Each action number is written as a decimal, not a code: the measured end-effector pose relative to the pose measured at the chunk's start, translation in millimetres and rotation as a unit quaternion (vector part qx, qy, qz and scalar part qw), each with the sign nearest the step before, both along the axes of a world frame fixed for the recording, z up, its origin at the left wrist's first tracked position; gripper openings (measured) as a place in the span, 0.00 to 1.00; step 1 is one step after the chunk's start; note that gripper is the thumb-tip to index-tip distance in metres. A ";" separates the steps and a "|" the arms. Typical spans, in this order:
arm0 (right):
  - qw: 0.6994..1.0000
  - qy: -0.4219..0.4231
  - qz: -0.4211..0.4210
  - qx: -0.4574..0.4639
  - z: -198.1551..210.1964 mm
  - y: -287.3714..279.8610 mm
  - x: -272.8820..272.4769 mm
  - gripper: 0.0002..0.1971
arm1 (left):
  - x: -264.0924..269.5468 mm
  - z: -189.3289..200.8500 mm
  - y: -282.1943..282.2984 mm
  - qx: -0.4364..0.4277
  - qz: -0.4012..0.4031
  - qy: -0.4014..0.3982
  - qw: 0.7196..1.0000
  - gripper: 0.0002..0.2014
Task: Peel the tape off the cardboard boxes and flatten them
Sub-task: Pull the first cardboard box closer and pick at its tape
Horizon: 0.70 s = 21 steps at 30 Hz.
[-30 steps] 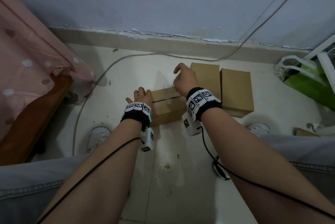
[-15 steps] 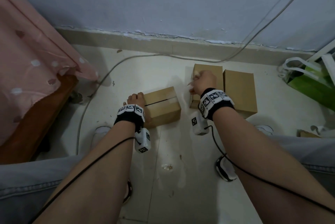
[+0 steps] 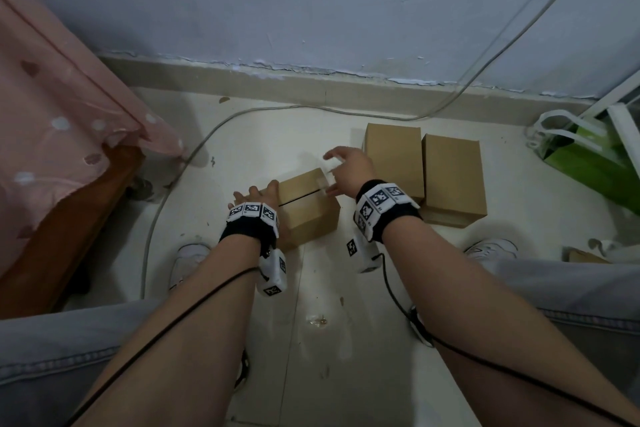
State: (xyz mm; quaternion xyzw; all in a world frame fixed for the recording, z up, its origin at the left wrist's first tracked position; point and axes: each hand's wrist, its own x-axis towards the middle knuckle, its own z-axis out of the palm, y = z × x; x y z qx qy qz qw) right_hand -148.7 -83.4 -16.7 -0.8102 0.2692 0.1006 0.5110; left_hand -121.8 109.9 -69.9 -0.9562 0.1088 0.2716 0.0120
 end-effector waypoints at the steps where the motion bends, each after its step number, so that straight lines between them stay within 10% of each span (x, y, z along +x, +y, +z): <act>1: 0.999 0.000 0.015 -0.031 -3.8 2.6 1.8 0.23 | -0.6 -0.7 -0.8 -0.001 0.001 -0.001 1.000 0.48; 21: 0.911 0.029 0.297 -0.284 -28.7 19.6 2.6 0.21 | -4.0 0.2 -1.5 -0.015 0.011 0.019 1.000 0.49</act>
